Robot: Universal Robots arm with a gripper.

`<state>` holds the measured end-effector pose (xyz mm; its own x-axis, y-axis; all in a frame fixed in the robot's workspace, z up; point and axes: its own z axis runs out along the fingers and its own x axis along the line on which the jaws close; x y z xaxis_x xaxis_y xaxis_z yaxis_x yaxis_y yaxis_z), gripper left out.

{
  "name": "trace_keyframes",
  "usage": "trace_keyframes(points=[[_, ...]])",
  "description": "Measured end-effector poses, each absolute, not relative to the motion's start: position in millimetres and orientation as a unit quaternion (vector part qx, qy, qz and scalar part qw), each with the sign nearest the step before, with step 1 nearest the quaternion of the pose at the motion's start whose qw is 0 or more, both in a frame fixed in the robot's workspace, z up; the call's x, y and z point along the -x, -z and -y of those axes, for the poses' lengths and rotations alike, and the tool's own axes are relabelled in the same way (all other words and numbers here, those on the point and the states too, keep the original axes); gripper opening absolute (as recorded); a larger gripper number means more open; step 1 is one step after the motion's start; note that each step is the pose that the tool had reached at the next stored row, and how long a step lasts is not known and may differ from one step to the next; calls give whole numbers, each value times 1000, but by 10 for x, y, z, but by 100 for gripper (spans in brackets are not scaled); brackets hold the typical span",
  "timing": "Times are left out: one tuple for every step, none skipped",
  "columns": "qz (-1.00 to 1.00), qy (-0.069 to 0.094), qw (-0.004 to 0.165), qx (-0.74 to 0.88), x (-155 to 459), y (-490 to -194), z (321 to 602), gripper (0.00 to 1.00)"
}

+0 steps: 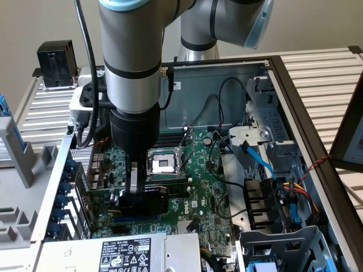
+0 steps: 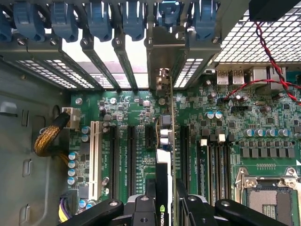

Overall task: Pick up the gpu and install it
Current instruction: 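Press down on the gpu until it lock into place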

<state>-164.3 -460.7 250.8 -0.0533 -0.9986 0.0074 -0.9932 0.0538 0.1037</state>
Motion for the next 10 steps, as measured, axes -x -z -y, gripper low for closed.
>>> trace_keyframes(points=[[725,35,38,-687,1642,-2508,4607,26],[725,35,38,-686,1642,-2508,4607,26],[726,35,38,-686,1642,-2508,4607,26],[726,35,38,-686,1641,-2507,4607,26],[726,35,38,-686,1641,-2507,4607,26],[726,35,38,-686,1639,-2508,4607,26],[726,35,38,-686,1638,-2508,4607,26],[726,35,38,-685,1638,-2508,4606,26],[726,35,38,-685,1637,-2508,4605,26],[726,35,38,-685,1636,-2508,4605,26]])
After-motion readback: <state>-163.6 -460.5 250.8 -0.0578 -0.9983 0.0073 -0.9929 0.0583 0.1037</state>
